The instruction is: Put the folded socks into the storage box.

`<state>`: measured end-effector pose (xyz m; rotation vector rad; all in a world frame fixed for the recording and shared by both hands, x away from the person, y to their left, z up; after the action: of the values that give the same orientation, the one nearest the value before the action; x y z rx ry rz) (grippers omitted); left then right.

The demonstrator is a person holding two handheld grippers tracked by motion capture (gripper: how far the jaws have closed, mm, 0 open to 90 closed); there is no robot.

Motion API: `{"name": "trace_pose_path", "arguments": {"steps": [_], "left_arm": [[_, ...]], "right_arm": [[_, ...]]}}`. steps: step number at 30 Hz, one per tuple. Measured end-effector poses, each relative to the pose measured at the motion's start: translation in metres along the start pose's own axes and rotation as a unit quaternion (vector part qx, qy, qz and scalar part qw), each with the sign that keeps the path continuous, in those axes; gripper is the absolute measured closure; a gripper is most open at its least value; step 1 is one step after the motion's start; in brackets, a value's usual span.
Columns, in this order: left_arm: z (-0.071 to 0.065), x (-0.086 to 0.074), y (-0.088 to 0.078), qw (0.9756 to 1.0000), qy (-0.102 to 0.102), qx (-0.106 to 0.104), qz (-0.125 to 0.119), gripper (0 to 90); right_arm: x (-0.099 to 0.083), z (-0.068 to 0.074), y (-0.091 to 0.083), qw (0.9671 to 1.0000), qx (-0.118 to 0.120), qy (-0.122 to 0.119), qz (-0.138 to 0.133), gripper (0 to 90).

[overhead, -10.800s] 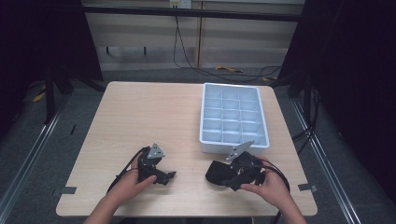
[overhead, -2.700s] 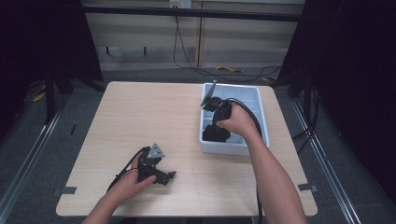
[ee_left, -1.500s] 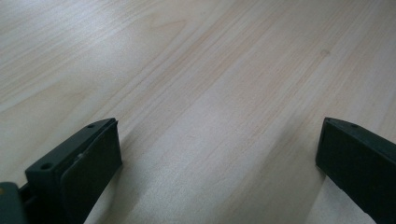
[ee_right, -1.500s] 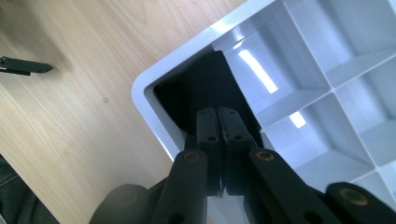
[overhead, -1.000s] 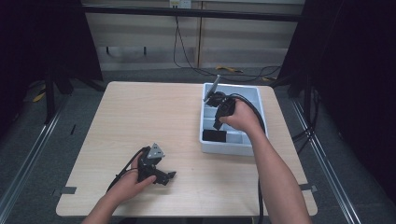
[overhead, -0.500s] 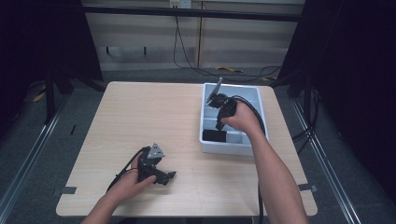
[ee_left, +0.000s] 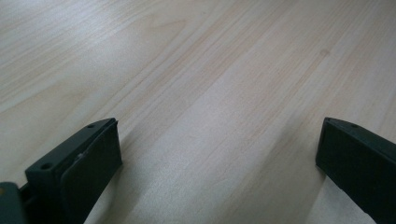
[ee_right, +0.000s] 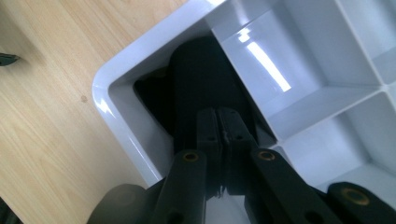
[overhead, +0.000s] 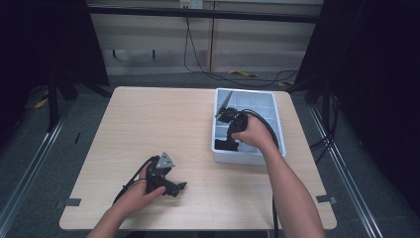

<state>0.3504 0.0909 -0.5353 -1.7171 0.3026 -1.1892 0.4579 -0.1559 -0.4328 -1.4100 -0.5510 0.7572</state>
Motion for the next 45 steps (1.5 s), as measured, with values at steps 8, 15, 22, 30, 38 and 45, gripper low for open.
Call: {"name": "trace_pose_path", "arguments": {"steps": [8,15,22,30,38,45], "left_arm": [[0.000,0.000,0.000,1.0000,0.000,0.000,0.000,0.0],[0.000,0.000,0.000,1.0000,0.000,0.000,0.001,0.0],[0.000,0.000,0.000,1.0000,0.000,0.001,-0.002,0.0],[0.000,0.000,0.000,1.0000,0.000,0.001,-0.002,0.0],[0.000,0.000,0.000,1.0000,0.001,0.000,0.001,0.0],[0.000,0.000,0.000,1.0000,0.000,0.000,0.001,0.0]], "right_arm": [[0.003,0.005,0.012,1.0000,0.000,-0.001,0.004,89.6],[0.004,0.005,0.019,1.0000,0.002,0.004,0.002,90.0],[0.003,0.003,0.027,0.9999,0.004,0.015,-0.003,90.0],[-0.004,-0.001,0.030,0.9983,0.029,0.037,-0.035,90.0],[-0.002,0.006,0.023,0.9992,-0.010,0.029,-0.026,86.9],[-0.006,0.005,0.013,0.9990,-0.007,0.025,-0.037,77.5]]}}
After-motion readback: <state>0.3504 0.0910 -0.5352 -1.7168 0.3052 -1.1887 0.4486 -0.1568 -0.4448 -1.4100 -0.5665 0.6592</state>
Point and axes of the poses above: each handheld gripper's, and its own axes: y roughly forward along the jaws, x roughly out of its top, z roughly to its left, the point moved 3 cm from there along y, roughly forward along the jaws, and after that the axes turned 11 degrees about z, right-handed, at the moved point
